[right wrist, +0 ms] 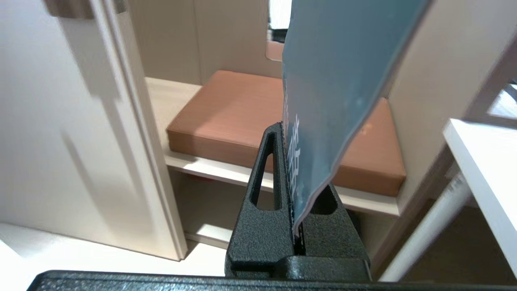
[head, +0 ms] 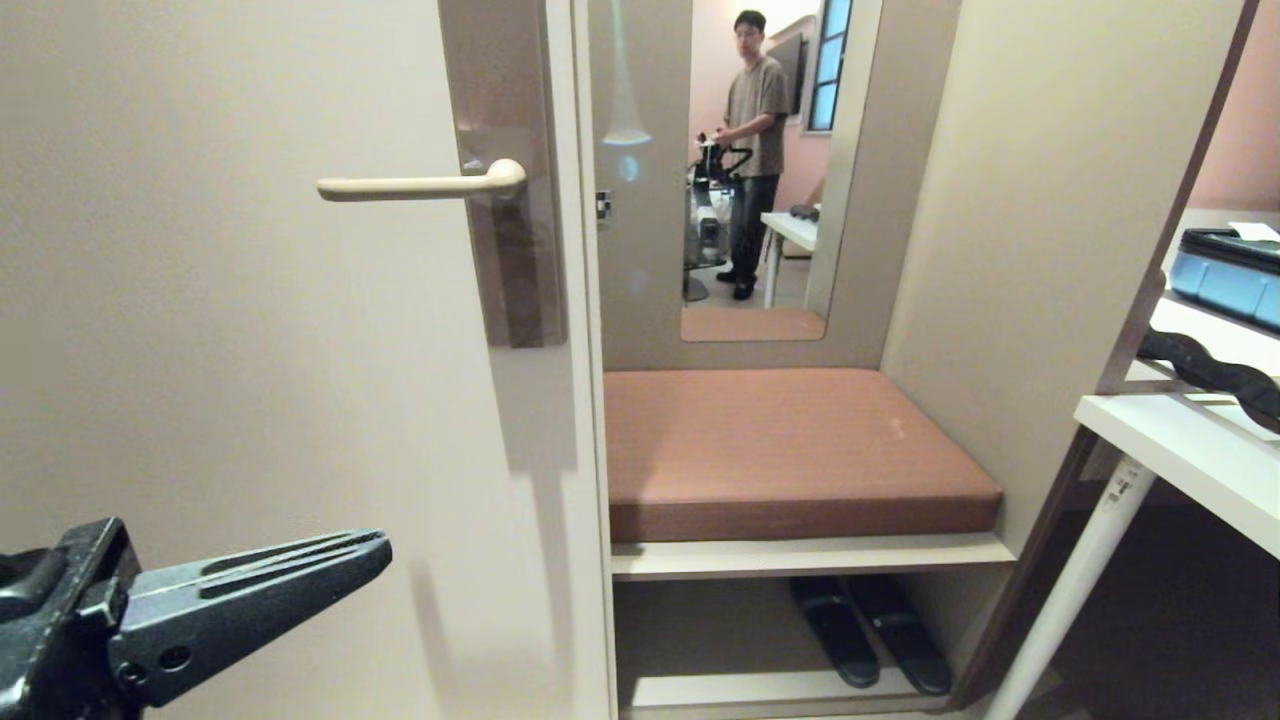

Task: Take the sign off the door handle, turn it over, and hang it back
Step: Hand it to the other hand

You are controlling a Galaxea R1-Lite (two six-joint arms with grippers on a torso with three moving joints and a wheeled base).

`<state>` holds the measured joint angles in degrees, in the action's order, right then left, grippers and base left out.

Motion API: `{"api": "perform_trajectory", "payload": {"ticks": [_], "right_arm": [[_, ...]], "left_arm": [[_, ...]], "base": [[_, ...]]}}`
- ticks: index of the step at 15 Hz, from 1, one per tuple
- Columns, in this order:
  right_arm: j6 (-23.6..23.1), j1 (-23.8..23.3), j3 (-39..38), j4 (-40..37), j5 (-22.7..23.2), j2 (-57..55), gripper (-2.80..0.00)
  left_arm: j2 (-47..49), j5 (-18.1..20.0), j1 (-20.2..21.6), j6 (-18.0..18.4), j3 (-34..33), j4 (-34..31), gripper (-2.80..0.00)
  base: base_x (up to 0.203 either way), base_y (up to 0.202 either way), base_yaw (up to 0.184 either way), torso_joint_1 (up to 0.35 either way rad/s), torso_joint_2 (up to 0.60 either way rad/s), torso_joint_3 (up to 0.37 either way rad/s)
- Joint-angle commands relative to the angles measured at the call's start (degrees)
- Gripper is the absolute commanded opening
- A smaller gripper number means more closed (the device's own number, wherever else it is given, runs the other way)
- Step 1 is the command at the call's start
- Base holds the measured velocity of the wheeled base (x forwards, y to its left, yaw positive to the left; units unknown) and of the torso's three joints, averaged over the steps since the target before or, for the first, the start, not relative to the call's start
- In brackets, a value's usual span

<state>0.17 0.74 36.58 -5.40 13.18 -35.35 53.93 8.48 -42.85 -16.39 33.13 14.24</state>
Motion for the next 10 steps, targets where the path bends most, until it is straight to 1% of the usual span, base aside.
{"api": "perform_trajectory", "payload": {"ticks": [1, 2, 3, 4, 6, 7, 8, 9, 10], "right_arm": [[0.06, 0.0, 0.75, -0.05, 1.06, -1.51, -2.8], [0.29, -0.02, 1.09, -0.05, 2.27, -2.73, -2.8], [0.46, 0.02, 1.54, 0.04, 3.48, -3.71, -2.8], [0.57, 0.02, 1.82, 1.14, 4.88, -5.37, -2.8], [0.61, -0.03, 1.62, 7.59, 8.24, -9.04, -2.8], [0.59, -0.01, 1.92, 9.86, 10.23, -10.87, -2.8], [0.61, -0.02, 2.53, 10.97, 12.89, -12.21, -2.8], [0.62, -0.02, 2.7, 11.23, 15.19, -12.91, -2.8], [0.62, 0.0, 2.71, 11.35, 17.4, -13.55, -2.8]], "left_arm": [[2.16, 0.04, -0.04, -0.03, -0.09, 1.65, -2.8], [3.88, 0.03, -0.07, 0.32, -0.2, 3.81, -2.8], [5.65, 0.03, -0.1, 1.44, -0.33, 6.25, -2.8], [7.53, 0.11, -0.12, 3.33, -0.29, 8.26, -2.8], [11.42, 0.25, -0.2, 6.28, 0.27, 10.88, -2.8], [13.18, 0.52, -0.21, 6.76, 0.71, 12.3, -2.8], [14.38, 1.77, -0.27, 6.93, 1.06, 13.41, -2.8], [15.0, 3.5, -0.3, 6.92, 1.49, 13.6, -2.8], [15.69, 4.19, -0.3, 6.78, 1.66, 13.62, -2.8]], "base": [[0.0, 0.0, 0.0, 0.0, 0.0, 0.0], [0.0, 0.0, 0.0, 0.0, 0.0, 0.0], [0.0, 0.0, 0.0, 0.0, 0.0, 0.0], [0.0, 0.0, 0.0, 0.0, 0.0, 0.0], [0.0, 0.0, 0.0, 0.0, 0.0, 0.0], [0.0, 0.0, 0.0, 0.0, 0.0, 0.0], [0.0, 0.0, 0.0, 0.0, 0.0, 0.0], [0.0, 0.0, 0.0, 0.0, 0.0, 0.0], [0.0, 0.0, 0.0, 0.0, 0.0, 0.0]]}}
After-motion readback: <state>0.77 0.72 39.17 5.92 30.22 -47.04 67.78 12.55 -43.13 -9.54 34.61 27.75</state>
